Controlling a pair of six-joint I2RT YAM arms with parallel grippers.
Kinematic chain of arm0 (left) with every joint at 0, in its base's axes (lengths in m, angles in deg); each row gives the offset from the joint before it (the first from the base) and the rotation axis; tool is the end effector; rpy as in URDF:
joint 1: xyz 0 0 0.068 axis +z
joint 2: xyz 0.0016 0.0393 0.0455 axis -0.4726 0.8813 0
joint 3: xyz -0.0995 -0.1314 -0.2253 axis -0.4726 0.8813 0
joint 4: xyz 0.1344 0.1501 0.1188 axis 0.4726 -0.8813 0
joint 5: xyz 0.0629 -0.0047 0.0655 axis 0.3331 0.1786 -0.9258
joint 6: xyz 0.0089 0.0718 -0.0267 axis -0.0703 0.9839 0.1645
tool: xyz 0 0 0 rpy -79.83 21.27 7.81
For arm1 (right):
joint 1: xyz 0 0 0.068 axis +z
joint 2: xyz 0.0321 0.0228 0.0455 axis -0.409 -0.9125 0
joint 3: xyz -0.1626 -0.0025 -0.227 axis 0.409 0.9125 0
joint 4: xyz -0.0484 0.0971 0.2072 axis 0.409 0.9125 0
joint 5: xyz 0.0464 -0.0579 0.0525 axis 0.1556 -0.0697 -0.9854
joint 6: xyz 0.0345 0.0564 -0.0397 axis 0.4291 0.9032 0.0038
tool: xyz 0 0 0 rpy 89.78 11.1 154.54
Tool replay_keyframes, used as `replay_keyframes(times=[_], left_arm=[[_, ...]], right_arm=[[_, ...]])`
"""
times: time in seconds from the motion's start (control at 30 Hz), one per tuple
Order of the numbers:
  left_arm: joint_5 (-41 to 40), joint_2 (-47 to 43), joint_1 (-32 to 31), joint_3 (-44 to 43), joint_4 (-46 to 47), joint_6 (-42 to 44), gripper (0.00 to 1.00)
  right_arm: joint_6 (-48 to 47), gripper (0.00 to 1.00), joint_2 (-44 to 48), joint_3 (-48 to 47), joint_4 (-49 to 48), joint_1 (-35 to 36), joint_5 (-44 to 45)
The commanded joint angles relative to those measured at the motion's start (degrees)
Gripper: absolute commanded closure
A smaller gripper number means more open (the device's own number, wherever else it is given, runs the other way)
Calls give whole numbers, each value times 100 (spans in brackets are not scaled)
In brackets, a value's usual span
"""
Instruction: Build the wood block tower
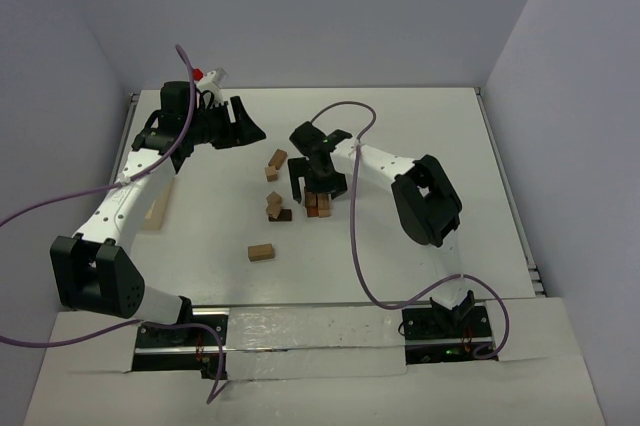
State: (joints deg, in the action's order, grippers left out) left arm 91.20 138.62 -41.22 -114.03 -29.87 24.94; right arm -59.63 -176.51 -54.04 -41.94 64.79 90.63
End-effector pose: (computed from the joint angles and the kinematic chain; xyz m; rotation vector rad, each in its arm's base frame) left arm 0.3023 -0.1005 0.3401 0.0918 2.1888 -0.8688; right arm 0.3194 0.2714 0.1768 -0.2777 2.8233 0.2365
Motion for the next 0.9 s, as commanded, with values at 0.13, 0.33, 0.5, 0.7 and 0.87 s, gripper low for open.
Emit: replay_keyframes(times=[0.13,0.33,0.5,0.7,0.87], left_arm=[[-6,-15,36,-201,105,-7,30],[-4,-15,36,-185,102,-7,30],[13,-15,36,-183,101,-7,30],[51,-15,36,-183,118,-12,30],[58,-15,36,-162,123,-16,31]], right_arm=[[-29,0,-135,-283,73,5,19],[-58,0,-168,-292,73,-10,17],[-96,0,-204,-292,64,-30,11],[-127,4,-187,-248,29,-39,19],[-163,7,-170,-225,20,-39,24]])
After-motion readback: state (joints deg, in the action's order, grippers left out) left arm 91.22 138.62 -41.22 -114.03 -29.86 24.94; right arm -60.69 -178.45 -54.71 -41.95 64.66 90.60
